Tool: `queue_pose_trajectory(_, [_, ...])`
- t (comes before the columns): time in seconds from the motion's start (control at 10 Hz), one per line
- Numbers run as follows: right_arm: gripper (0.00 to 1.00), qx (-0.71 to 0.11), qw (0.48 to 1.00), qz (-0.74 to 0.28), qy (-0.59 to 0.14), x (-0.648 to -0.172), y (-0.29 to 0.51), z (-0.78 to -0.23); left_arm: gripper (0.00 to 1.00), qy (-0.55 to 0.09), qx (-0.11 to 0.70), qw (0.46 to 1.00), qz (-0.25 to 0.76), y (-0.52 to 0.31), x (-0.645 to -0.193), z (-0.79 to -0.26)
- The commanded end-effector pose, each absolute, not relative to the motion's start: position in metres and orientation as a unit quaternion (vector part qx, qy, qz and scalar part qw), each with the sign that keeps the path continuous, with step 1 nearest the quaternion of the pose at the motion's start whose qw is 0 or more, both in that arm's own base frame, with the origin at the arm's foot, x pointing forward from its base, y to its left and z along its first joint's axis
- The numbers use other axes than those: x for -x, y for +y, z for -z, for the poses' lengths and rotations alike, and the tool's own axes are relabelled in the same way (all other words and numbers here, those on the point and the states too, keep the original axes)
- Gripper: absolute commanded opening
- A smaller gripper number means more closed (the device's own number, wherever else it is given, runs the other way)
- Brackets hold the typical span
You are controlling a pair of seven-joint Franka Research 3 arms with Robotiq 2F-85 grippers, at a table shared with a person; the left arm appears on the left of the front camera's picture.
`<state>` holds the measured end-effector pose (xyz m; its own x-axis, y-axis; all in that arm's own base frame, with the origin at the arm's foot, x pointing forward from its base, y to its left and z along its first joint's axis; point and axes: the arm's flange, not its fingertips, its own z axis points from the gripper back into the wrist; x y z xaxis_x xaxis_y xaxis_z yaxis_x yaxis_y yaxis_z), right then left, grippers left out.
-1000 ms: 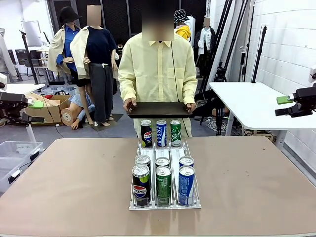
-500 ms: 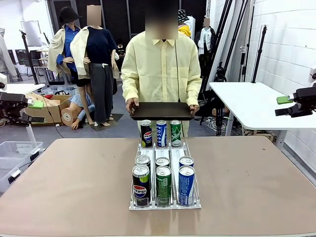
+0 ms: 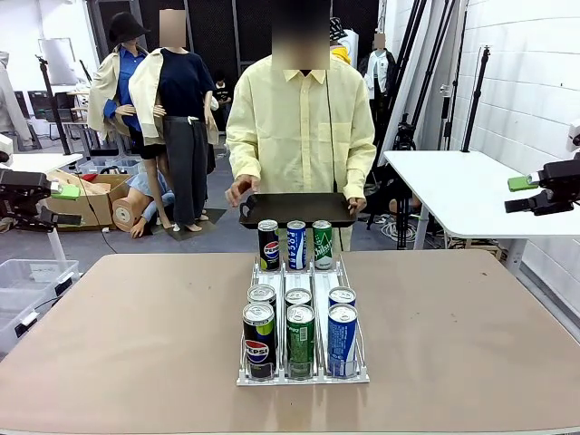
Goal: Retrieve and hand over the desired beverage to the person.
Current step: Pick up a can of the same type that the person held from the Automatic Can Dispenser.
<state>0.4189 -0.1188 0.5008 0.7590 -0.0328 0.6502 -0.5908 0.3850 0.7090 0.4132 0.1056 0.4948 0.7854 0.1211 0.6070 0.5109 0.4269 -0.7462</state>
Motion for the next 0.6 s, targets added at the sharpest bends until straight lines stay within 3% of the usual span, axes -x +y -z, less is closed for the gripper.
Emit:
queue_pose_trajectory(0.0, [1.00, -0.532, 0.772, -0.177, -0.299, -0.4201, -0.1176, -0.5020, 1.00, -0.305, 0.526, 0.784, 0.123, 0.1065, -0.4119, -0.4967])
queue_pose_trajectory(0.5, [1.00, -0.532, 0.772, -0.177, -0.299, -0.4201, -0.1176, -0.5020, 1.00, -0.305, 0.526, 0.784, 0.123, 0.1065, -0.4119, -0.4967])
